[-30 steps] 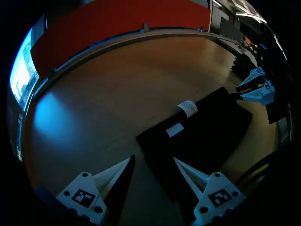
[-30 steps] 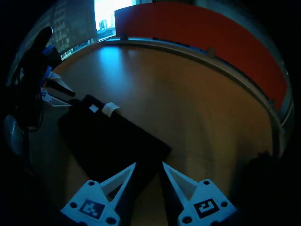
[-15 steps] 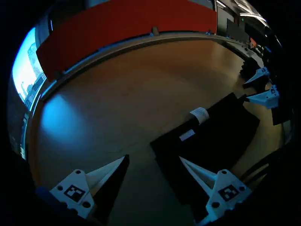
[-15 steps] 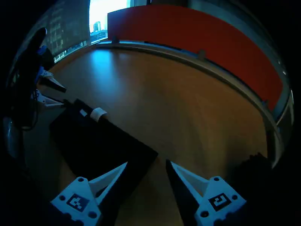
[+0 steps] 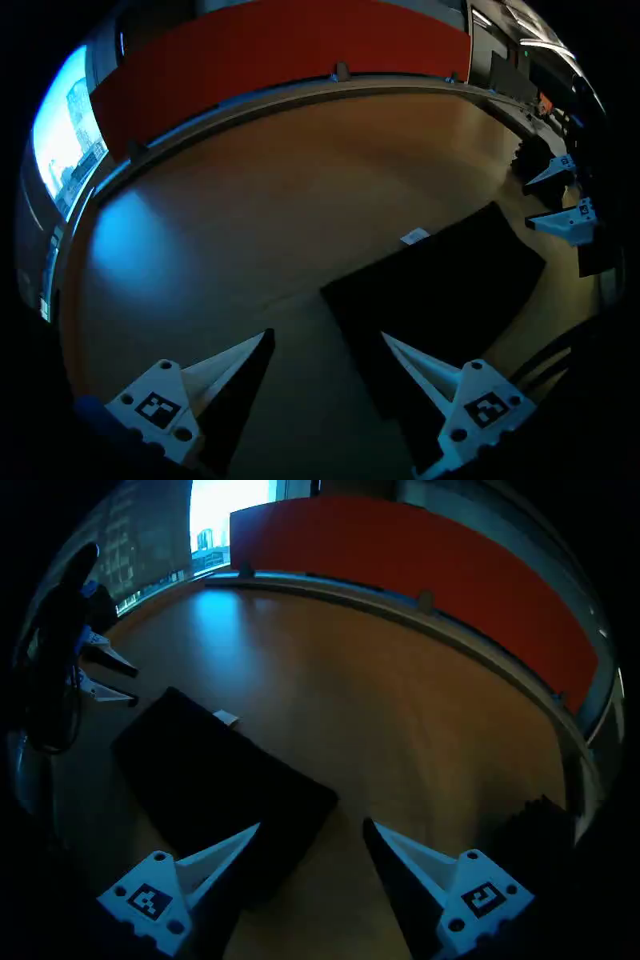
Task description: Fold towel
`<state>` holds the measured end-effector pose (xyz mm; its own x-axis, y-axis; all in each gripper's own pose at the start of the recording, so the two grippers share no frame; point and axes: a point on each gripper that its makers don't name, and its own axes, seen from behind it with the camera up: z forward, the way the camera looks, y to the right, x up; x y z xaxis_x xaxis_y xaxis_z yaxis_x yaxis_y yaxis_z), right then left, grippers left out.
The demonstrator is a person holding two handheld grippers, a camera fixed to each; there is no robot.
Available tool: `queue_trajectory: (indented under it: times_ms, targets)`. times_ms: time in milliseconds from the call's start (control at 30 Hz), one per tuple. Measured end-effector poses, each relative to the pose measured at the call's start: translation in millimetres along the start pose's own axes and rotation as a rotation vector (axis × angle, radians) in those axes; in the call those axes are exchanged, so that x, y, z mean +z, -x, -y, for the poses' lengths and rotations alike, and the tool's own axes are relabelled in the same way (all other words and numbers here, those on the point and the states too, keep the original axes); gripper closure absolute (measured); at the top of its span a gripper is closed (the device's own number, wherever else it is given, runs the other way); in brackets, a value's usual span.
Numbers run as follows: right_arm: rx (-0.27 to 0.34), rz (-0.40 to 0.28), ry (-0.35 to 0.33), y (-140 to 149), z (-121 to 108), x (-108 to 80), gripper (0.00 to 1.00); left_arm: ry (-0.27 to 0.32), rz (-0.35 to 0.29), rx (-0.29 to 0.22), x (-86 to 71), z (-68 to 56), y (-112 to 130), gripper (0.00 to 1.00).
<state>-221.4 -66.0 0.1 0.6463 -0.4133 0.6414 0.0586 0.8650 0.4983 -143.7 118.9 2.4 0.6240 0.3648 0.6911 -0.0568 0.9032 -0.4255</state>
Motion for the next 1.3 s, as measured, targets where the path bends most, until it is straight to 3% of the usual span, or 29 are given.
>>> queue_trajectory:
  times_ms: [367,767,1300]
  targets:
    - [0.018,-0.012,-0.011,16,21,-26.1,0.11,0.005,0.008,-0.003,-25.9,-12.3,30,0.09]
    - [0.019,-0.017,0.003,35,28,-51.8,0.11,0.011,0.009,-0.024,-46.0,-24.9,55,0.09]
    - [-0.015,-0.011,-0.034,41,29,-50.0,0.11,-0.045,-0.005,-0.096,-66.4,-11.9,72,0.09]
